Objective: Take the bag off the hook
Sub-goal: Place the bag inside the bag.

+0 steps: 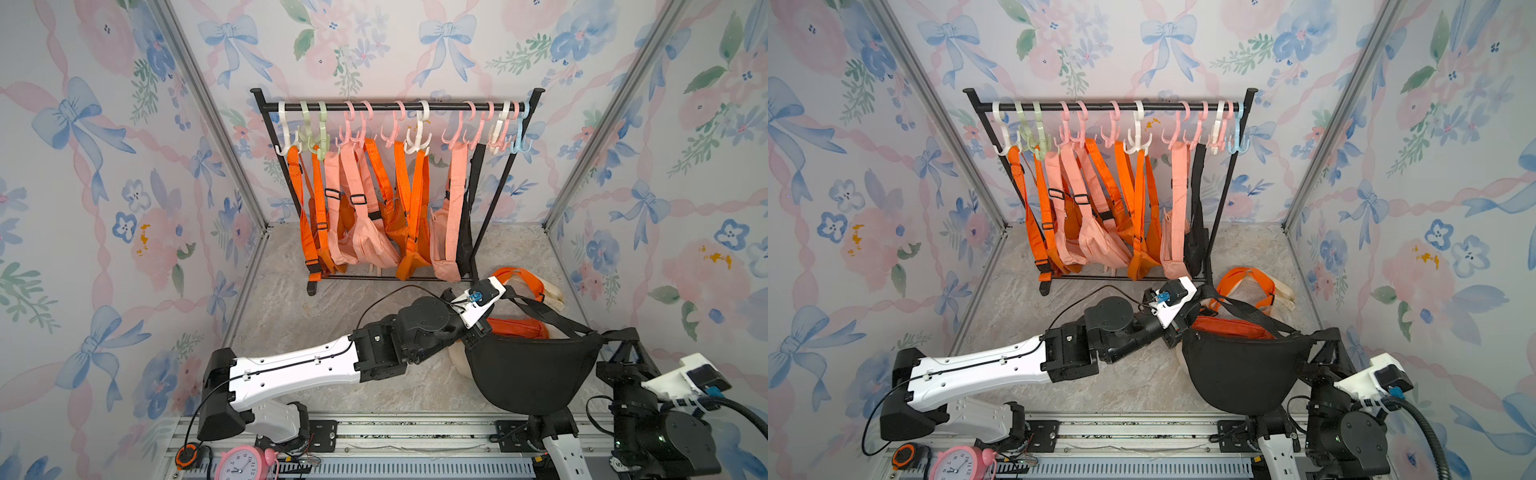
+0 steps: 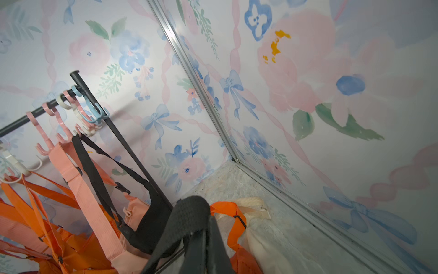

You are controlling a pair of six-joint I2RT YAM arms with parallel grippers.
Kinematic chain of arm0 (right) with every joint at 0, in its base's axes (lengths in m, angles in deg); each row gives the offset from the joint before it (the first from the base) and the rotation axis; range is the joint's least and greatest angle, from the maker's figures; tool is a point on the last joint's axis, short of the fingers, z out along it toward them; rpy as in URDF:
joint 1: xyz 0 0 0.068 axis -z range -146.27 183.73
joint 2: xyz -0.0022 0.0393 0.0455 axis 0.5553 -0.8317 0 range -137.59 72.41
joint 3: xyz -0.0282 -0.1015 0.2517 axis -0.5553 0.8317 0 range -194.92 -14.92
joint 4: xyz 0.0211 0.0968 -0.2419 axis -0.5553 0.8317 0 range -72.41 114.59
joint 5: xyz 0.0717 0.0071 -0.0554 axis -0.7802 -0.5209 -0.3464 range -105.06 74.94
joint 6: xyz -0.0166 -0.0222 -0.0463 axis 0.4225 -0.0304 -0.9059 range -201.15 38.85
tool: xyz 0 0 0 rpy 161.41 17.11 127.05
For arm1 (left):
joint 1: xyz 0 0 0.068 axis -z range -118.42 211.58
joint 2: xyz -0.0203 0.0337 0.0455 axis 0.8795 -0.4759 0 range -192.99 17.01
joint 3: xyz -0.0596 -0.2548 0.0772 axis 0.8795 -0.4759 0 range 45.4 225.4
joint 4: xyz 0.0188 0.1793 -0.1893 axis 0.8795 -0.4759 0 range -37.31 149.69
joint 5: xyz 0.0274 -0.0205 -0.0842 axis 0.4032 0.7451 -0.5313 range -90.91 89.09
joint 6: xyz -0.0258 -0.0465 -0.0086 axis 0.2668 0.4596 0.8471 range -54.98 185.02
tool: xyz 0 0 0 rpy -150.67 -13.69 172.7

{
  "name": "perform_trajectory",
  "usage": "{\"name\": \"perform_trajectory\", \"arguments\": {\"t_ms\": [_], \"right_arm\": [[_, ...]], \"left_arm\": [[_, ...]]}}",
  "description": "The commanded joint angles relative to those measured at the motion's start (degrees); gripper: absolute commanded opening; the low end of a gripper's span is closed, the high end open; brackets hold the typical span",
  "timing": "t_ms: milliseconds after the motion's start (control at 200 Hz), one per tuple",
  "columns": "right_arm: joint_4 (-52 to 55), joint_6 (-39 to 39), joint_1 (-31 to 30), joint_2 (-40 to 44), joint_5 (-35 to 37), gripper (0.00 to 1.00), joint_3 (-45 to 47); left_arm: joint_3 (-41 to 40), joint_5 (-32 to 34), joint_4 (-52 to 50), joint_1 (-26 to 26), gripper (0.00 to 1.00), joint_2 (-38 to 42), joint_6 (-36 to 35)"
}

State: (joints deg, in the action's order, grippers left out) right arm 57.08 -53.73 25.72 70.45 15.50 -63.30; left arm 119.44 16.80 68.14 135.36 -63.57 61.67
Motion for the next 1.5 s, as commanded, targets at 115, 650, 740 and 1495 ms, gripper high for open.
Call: {"name": "perform_trajectory", "arguments": {"t_ms": [115,650,740,1495], "right_arm": [[-4.1,-3.2,-7.5,-3.9,14.2,0.0,5.3],[-18.1,-5.2,11.6,-25.7,3.9,0.0,7.6],[-19.1,1.2,23.6,-29.6,-8.8,0.0,8.6],[-46.7,14.8,37.6,-60.5,-36.6,0.0,17.0]], "left_arm": [[1.1,-2.0,3.3,-5.2,0.0,-5.3,4.8],[9.3,-7.3,3.2,-13.4,0.0,-16.6,6.6],[11.6,-8.0,2.6,-14.4,0.0,-18.9,6.5],[31.3,-16.2,-3.6,-21.4,0.0,-43.3,9.9]]}}
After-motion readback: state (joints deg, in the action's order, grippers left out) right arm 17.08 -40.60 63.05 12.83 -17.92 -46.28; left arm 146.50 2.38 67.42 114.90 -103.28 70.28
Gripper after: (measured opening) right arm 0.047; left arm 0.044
